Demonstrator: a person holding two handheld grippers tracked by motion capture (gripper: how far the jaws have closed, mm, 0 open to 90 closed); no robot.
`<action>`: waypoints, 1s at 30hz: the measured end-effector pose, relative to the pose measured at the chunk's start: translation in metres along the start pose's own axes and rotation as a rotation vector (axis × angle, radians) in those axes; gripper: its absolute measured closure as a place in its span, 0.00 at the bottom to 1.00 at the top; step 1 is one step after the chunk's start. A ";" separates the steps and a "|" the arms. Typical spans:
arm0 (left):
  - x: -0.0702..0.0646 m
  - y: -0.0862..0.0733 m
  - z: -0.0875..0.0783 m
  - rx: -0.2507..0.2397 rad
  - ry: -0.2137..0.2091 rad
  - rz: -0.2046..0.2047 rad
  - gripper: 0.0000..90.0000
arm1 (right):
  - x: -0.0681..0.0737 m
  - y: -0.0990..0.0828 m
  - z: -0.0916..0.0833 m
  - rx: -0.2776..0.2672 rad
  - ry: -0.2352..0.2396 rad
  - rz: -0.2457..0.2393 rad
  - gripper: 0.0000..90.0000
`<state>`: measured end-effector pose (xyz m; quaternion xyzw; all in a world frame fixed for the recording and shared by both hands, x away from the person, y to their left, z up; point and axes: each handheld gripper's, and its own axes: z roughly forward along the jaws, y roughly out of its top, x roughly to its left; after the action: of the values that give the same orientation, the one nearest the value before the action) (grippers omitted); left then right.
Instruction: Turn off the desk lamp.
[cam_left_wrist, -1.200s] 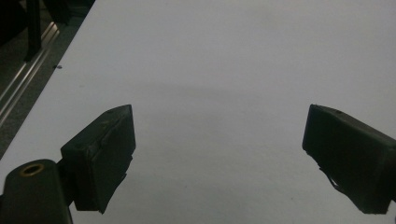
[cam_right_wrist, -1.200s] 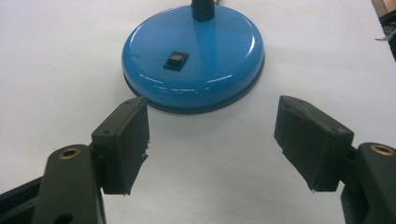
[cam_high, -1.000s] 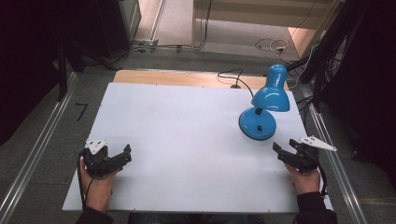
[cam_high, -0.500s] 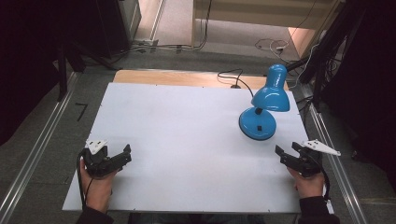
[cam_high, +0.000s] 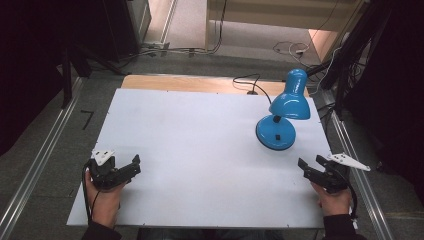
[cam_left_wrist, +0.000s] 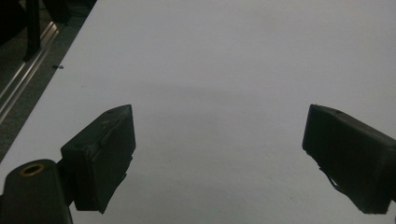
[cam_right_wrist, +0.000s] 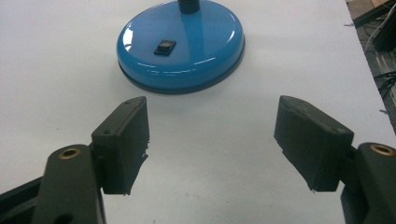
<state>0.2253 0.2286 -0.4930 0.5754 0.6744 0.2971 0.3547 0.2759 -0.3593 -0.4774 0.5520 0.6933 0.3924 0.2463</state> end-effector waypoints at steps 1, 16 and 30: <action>0.000 0.000 0.000 0.001 0.000 -0.001 0.11 | 0.000 -0.001 0.000 0.000 0.002 0.003 0.28; 0.002 0.000 0.000 0.008 -0.009 -0.002 0.11 | -0.002 -0.006 -0.011 -0.006 -0.002 0.022 0.28; 0.003 -0.006 0.007 0.063 -0.018 0.002 0.11 | -0.002 -0.013 -0.019 -0.005 -0.012 0.023 0.28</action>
<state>0.2271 0.2302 -0.5025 0.5895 0.6796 0.2709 0.3425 0.2548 -0.3676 -0.4773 0.5616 0.6846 0.3935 0.2471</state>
